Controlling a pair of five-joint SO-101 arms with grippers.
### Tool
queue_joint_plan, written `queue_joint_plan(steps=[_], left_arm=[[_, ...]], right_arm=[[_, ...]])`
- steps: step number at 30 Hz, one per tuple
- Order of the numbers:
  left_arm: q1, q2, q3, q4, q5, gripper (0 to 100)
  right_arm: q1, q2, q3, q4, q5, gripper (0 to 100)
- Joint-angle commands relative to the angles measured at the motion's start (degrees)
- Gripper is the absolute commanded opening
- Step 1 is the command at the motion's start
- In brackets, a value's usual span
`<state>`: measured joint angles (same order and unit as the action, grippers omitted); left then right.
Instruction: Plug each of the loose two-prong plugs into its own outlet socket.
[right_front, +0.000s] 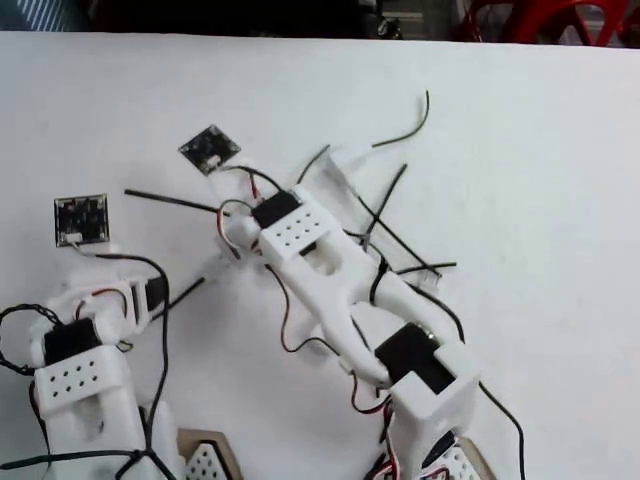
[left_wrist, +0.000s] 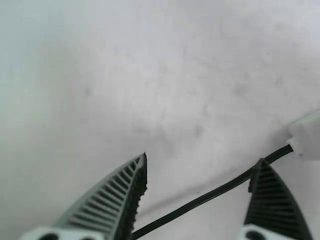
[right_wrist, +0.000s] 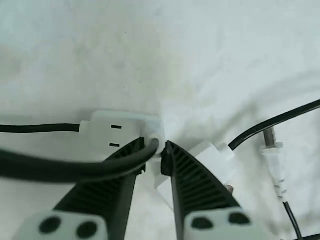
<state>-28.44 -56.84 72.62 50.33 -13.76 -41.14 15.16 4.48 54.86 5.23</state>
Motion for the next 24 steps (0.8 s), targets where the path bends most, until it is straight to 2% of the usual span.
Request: queue_joint_plan(steps=[1,4,8,24], left_arm=[[-0.57,-1.54,0.0,-0.88,0.26,32],[-0.57,-1.54,0.0,-0.88,0.26,32],[-0.57,-1.54,0.0,-0.88,0.26,32],[-0.57,-1.54,0.0,-0.88,0.18,32]], right_arm=[[-0.13,-0.13,-0.79,0.92,-2.02,1.6],[-0.13,0.31,-2.46,2.24,-2.81,1.6],[-0.22,0.31,-5.8,5.85,-7.91,1.6],[-1.98,4.7,-4.04,6.46,-10.29,1.6]])
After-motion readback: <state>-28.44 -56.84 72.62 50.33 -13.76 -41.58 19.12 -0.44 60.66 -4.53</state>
